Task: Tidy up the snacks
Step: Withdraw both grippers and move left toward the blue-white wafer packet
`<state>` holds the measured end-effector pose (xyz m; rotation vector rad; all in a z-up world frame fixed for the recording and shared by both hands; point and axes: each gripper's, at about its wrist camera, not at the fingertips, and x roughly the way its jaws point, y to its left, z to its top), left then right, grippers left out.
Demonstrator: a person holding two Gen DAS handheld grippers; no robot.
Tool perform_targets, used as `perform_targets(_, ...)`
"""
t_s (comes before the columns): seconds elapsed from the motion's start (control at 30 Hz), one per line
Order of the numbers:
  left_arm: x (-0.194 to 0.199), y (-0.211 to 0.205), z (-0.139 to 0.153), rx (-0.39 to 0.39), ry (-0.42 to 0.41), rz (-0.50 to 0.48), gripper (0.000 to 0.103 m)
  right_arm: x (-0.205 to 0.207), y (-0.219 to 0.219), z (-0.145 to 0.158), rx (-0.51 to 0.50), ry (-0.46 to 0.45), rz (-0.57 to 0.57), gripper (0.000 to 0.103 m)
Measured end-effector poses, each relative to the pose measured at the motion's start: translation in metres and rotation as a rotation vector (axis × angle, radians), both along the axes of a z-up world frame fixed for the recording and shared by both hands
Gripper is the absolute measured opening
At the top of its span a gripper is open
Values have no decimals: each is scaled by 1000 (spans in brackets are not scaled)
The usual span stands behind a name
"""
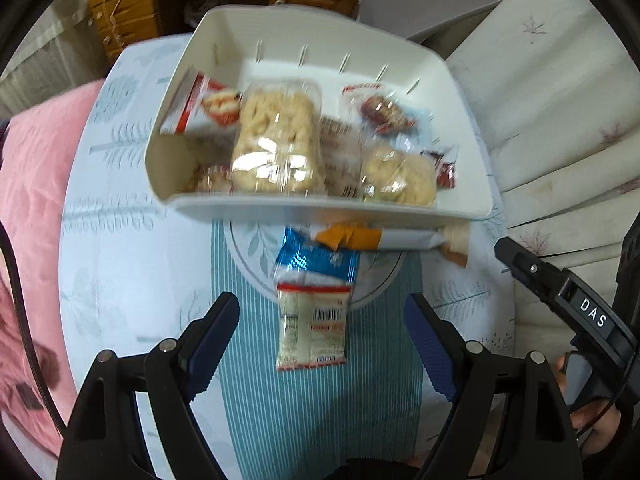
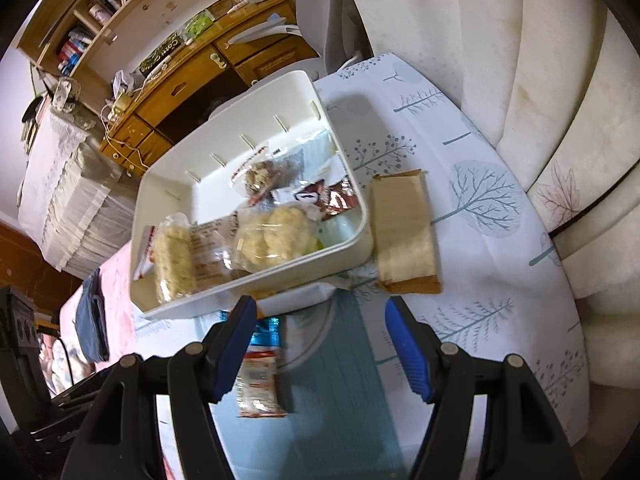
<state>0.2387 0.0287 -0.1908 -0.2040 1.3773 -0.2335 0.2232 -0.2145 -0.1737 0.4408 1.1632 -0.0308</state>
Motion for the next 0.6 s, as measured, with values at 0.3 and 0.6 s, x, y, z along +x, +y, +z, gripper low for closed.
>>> perform_targets(0.3, -28, -12, -34, 40, 92, 128, 83, 5, -25, -26, -50, 49, 83, 67)
perform_targets(0.6, -60, -22, -62, 32, 117, 268, 83, 16, -43, -53, -83, 56, 160, 67)
